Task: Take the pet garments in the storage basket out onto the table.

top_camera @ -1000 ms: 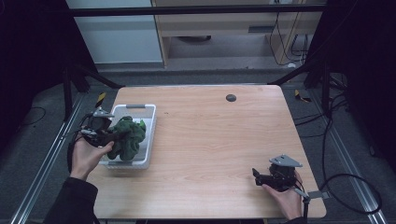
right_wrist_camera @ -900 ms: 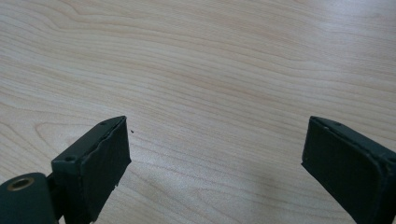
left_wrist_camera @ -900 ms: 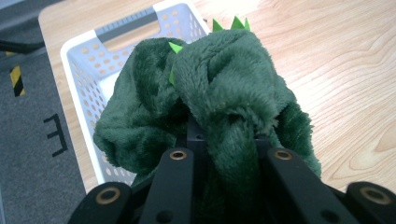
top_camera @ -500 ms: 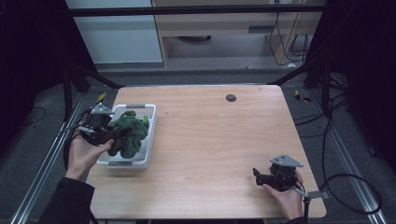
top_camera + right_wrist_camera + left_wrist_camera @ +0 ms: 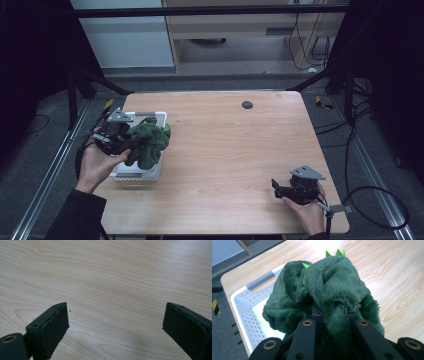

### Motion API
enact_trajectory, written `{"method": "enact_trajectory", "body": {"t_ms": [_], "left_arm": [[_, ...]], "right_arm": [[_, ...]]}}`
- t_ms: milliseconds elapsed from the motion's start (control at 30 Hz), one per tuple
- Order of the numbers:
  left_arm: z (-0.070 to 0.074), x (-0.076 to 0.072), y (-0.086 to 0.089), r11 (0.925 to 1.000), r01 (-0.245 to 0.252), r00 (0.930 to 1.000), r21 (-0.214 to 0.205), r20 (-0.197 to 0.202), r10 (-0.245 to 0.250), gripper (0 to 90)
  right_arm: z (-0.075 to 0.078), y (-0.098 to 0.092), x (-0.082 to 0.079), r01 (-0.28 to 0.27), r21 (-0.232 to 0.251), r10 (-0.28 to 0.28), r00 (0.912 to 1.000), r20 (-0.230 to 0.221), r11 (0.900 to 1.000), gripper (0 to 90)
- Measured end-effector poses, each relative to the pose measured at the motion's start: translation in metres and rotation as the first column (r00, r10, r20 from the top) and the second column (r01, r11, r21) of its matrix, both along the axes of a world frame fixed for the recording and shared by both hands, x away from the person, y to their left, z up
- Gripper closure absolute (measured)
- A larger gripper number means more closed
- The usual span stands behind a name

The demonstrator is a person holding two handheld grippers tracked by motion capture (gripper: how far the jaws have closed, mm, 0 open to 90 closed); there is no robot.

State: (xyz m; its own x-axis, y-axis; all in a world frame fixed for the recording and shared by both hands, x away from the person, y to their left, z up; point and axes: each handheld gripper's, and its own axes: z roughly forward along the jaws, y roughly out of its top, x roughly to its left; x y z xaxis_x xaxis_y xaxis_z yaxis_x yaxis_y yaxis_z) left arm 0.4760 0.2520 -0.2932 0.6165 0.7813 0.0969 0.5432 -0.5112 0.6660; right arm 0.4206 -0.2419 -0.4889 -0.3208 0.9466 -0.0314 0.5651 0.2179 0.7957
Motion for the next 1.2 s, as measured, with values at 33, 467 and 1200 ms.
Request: {"method": "enact_trajectory", "body": {"t_ms": [33,467,1200], "left_arm": [[0.001,0.0,-0.002,1.0,0.008,1.0,0.004,-0.002,-0.008,78.5],[0.005,0.0,-0.037,0.9928,0.117,0.9931,0.026,-0.004,-0.117,78.5],[-0.009,0.007,-0.099,0.9542,0.292,0.9559,0.064,-0.048,-0.29,78.4]], "right_arm": [[0.0,0.0,0.0,-0.002,-0.002,0.002,1.0,0.004,1.0,6.5],[0.001,-0.004,-0.001,0.016,0.007,-0.016,0.9997,0.018,0.9998,6.5],[0.002,-0.008,-0.001,0.021,0.002,-0.021,0.999,0.039,0.9998,6.6]]}}
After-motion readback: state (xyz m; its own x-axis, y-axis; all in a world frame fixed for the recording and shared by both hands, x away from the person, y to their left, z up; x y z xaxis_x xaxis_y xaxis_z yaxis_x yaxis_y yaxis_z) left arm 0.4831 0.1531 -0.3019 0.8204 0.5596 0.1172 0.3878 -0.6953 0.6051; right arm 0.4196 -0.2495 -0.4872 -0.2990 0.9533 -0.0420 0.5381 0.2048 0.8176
